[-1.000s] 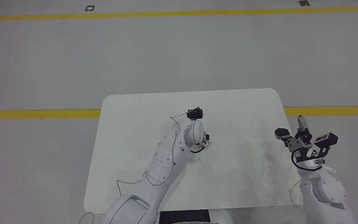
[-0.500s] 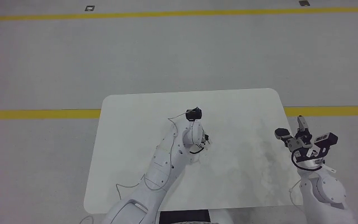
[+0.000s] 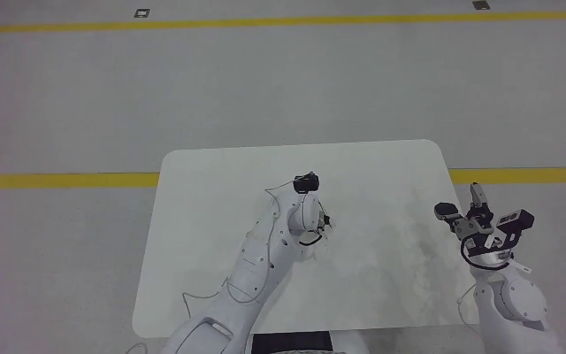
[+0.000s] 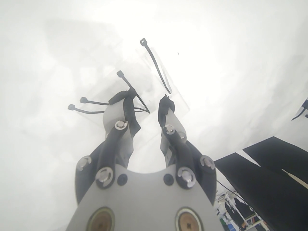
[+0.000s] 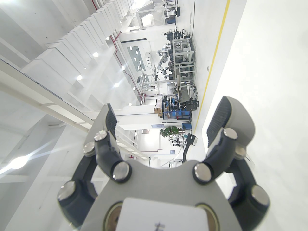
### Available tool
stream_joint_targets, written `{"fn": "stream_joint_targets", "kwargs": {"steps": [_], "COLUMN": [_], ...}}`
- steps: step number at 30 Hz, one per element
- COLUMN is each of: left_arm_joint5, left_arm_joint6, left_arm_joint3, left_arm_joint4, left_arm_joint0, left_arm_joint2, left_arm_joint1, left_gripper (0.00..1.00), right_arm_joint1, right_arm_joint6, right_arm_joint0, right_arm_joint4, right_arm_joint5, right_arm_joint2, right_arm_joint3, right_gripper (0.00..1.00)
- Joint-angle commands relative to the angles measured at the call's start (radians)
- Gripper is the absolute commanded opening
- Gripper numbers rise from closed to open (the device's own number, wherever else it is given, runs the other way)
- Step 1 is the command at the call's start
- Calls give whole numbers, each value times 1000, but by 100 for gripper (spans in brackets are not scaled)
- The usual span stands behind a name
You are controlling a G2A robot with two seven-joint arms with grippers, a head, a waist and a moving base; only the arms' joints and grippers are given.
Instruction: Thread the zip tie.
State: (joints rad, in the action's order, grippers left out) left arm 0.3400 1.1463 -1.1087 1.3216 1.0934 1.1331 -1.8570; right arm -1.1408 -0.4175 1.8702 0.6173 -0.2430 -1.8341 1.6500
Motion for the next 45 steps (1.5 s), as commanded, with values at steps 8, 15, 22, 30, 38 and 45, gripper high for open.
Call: {"fn": "stream_joint_targets", "kwargs": {"steps": [8,15,22,30,38,45], "left_arm_joint5": [0,0,0,0,0,0], "left_arm_joint6": [-14,-32,-31,-22,-15,-27], "left_arm_joint3": [56,90,57,26,38,97], "left_arm_joint4": [-14,-66,-43,17,19,10], "left_arm_joint0": [-33,-57,-49,-23,-20,-51], "left_arm_joint2": [1,-37,-36,-16,-13,-9], "left_arm_joint1": [-7,-8,-5,-5,-7,-14], "left_gripper": [23,22,23,22,22,22], "right_arm_joint1": [0,0,0,0,0,0], "right_arm_joint6": [0,0,0,0,0,0], "right_arm_joint0": [0,0,0,0,0,0], "right_arm_joint4": [0,0,0,0,0,0], "right_arm_joint5": [0,0,0,0,0,0], "right_arm_joint2": [0,0,0,0,0,0], "right_arm_joint3": [0,0,0,0,0,0], "right_gripper": [100,100,100,100,100,100]}}
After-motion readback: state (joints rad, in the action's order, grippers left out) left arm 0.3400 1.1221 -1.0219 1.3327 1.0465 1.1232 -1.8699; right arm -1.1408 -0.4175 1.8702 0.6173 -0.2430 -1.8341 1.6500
